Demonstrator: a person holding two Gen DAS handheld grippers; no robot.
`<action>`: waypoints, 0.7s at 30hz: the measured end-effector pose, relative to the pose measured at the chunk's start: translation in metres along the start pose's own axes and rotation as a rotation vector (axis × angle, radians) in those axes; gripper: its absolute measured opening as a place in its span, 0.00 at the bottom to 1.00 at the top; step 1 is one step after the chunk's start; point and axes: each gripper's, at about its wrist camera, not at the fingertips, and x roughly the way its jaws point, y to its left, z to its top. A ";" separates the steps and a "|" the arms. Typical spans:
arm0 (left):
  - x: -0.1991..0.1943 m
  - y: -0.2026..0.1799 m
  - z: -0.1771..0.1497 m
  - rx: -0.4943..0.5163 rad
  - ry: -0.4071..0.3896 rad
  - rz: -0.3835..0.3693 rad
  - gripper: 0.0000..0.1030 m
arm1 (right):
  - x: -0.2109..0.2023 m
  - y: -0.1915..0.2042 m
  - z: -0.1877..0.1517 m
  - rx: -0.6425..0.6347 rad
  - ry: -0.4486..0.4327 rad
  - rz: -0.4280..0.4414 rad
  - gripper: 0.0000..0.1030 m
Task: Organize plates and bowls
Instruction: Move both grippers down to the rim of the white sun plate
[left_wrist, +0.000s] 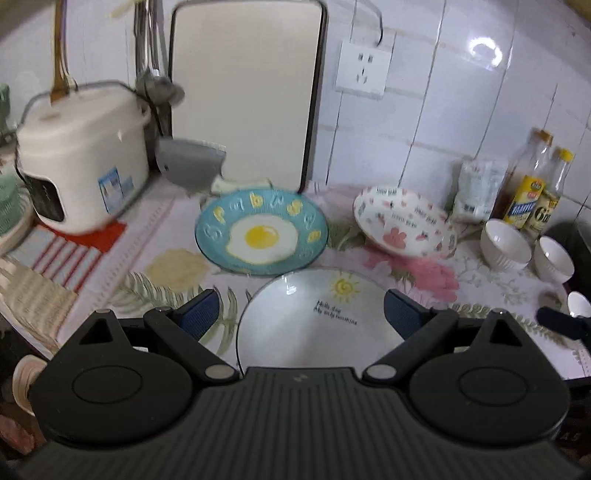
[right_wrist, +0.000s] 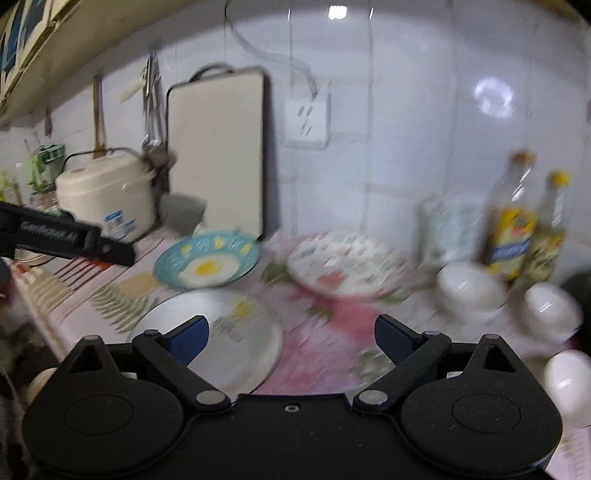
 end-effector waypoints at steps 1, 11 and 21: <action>0.006 0.001 -0.001 0.009 0.008 0.000 0.93 | 0.006 0.001 -0.002 0.000 0.003 0.004 0.90; 0.075 0.026 -0.021 -0.025 0.101 0.144 0.91 | 0.068 -0.020 -0.031 0.112 0.072 0.089 0.87; 0.097 0.062 -0.055 -0.104 0.179 0.070 0.70 | 0.102 -0.026 -0.049 0.182 0.136 0.162 0.71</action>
